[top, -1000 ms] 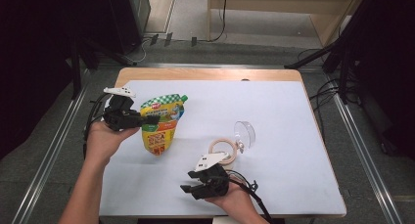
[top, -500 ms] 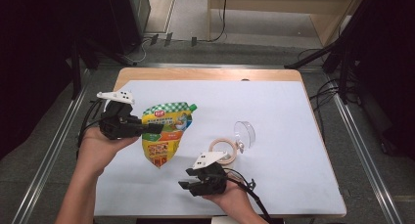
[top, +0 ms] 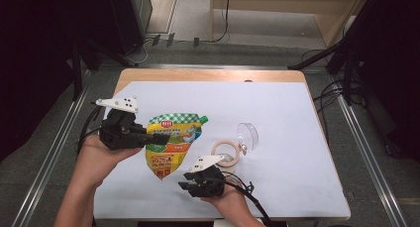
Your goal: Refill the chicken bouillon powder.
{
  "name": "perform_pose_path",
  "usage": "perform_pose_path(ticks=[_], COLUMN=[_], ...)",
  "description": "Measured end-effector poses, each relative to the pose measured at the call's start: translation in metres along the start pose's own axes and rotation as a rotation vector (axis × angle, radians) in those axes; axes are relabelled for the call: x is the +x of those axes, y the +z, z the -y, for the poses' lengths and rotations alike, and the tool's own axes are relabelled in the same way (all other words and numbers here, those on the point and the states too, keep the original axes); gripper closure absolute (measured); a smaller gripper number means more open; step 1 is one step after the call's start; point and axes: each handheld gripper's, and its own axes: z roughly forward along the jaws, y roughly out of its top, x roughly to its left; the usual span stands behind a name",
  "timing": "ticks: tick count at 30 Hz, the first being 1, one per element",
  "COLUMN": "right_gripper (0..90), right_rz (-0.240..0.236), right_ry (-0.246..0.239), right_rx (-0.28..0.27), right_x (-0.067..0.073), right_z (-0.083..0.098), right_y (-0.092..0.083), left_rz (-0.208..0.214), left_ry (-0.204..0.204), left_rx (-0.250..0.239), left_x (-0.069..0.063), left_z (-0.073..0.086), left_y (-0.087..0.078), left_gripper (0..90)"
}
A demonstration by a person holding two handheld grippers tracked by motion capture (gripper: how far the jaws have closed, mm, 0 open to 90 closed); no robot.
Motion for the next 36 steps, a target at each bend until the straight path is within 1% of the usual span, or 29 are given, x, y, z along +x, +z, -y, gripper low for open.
perform_pose_path(ticks=[3,6,12,14,18,19,21,22,24,25,26,27,28,30,31,33,34,35,36], right_gripper=[74.9,75.6,78.7,79.3,79.4,79.3,78.9,78.5,79.9,80.2,79.8,79.3,79.3,79.1,79.0,78.8,78.5,78.3,78.2], right_rz=[0.009,0.016,0.056,0.070,0.078,0.087,0.099,0.103,0.115,0.110,0.101,0.084,0.067,0.071,0.067,0.078,0.086,0.087,0.085], right_ry=[0.006,0.026,0.050,0.059,0.065,0.055,0.051,0.041,0.010,-0.005,-0.007,-0.001,0.000,-0.019,-0.031,-0.075,-0.092,-0.099,-0.096], right_rx=[-0.019,-0.037,-0.088,-0.107,-0.122,-0.128,-0.138,-0.152,-0.170,-0.178,-0.183,-0.198,-0.219,-0.216,-0.221,-0.222,-0.212,-0.208,-0.208], right_x=[0.000,-0.002,-0.010,-0.011,-0.011,-0.011,-0.011,-0.011,-0.011,-0.011,-0.011,-0.010,-0.008,-0.004,-0.002,0.001,0.003,0.004,0.005], right_z=[0.000,0.001,0.006,0.007,0.006,0.006,0.006,0.006,0.006,0.007,0.007,0.007,0.006,0.005,0.005,0.004,0.003,0.003,0.003], right_y=[0.001,0.001,0.000,-0.001,-0.003,-0.004,-0.005,-0.006,-0.009,-0.010,-0.010,-0.010,-0.011,-0.011,-0.012,-0.013,-0.013,-0.013,-0.013], left_rz=[0.015,0.038,0.078,0.092,0.129,0.139,0.153,0.157,0.188,0.198,0.195,0.180,0.176,0.185,0.180,0.158,0.147,0.134,0.108], left_ry=[0.007,0.025,0.043,0.043,0.036,0.033,0.027,0.020,-0.007,-0.014,-0.018,-0.024,-0.031,-0.054,-0.059,-0.065,-0.070,-0.077,-0.084], left_rx=[0.003,0.004,0.003,0.005,0.000,0.000,-0.001,-0.001,-0.022,-0.029,-0.030,-0.031,-0.033,-0.051,-0.058,-0.067,-0.072,-0.077,-0.081], left_x=[-0.005,-0.011,-0.020,-0.022,-0.023,-0.024,-0.024,-0.024,-0.021,-0.019,-0.018,-0.018,-0.017,-0.014,-0.014,-0.013,-0.012,-0.011,-0.010], left_z=[-0.002,-0.005,-0.008,-0.009,-0.010,-0.010,-0.011,-0.011,-0.010,-0.010,-0.010,-0.010,-0.009,-0.008,-0.008,-0.008,-0.008,-0.008,-0.007], left_y=[0.001,0.002,0.004,0.006,0.007,0.007,0.009,0.010,0.012,0.013,0.013,0.014,0.014,0.013,0.013,0.012,0.012,0.012,0.012], left_gripper=[90.0,90.0,90.0,89.9,89.9,89.9,89.9,89.9,89.8,89.7,89.7,89.7,89.7,89.5,89.5,89.2,88.9,88.4,87.5])
